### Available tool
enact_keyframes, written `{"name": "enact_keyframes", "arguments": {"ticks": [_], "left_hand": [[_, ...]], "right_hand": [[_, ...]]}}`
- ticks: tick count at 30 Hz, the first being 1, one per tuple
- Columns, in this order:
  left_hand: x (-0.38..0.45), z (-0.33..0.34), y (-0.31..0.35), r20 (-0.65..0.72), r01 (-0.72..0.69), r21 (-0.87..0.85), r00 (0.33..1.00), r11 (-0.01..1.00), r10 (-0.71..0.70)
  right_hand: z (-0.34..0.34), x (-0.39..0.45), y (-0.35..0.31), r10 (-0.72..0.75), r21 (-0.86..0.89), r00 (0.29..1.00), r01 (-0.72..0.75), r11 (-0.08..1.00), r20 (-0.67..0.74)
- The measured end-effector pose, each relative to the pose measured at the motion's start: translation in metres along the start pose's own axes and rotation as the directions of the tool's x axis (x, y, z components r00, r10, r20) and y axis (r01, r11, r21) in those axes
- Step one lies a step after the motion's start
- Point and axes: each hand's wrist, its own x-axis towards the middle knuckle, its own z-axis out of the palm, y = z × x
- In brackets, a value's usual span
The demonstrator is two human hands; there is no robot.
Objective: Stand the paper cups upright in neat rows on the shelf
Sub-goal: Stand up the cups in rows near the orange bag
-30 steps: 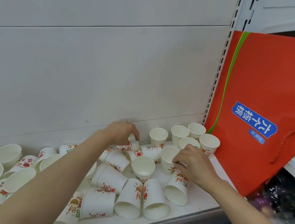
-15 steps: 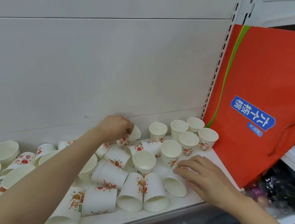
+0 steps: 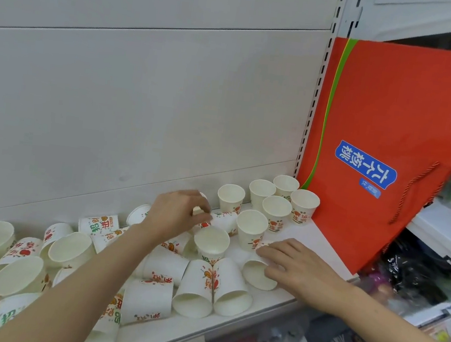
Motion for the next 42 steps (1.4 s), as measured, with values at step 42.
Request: {"name": "enact_keyframes", "arguments": {"ticks": [42], "left_hand": [[-0.02, 0.021, 0.143, 0.079, -0.097, -0.058, 0.992, 0.994, 0.102]], "right_hand": [[0.006, -0.054, 0.056, 0.843, 0.426, 0.533, -0.749, 0.508, -0.071]]}}
